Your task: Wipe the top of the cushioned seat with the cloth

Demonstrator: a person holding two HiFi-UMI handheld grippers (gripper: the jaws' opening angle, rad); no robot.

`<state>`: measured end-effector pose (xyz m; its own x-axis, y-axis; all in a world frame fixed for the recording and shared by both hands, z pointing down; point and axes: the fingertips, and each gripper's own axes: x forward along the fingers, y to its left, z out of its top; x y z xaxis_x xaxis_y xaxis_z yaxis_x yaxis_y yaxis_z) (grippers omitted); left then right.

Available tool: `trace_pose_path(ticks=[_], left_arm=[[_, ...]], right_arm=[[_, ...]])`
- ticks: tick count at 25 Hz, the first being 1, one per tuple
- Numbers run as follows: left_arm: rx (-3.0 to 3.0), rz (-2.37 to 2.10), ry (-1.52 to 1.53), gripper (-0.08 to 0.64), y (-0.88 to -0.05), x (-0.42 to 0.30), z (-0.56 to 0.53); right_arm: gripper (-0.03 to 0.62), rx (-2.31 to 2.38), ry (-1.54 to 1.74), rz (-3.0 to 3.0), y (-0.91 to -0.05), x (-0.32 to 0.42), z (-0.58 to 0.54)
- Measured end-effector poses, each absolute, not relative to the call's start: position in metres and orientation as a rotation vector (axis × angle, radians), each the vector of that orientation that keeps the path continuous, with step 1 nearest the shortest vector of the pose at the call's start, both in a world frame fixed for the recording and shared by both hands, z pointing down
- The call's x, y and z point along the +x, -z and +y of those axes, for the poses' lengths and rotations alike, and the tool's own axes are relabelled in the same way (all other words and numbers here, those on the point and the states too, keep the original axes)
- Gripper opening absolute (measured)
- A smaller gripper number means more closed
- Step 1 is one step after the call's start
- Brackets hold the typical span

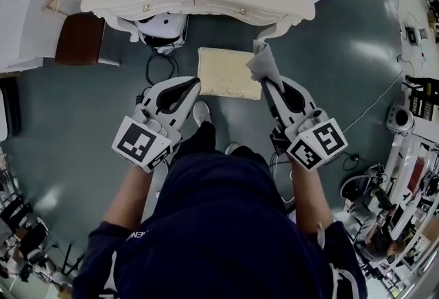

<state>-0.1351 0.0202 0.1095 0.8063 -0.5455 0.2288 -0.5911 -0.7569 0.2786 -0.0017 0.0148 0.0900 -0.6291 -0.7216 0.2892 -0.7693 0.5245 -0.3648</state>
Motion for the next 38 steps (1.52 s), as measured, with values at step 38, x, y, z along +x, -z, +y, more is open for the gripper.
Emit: trace_pose_path(ticks=[38], left_arm=[[2.174,-1.066,-0.369,0.008,-0.404,-0.142,-0.059]], right_arm=[[0.041,0.929,-1.108,-2.457,-0.500,-0.051,-0.110]])
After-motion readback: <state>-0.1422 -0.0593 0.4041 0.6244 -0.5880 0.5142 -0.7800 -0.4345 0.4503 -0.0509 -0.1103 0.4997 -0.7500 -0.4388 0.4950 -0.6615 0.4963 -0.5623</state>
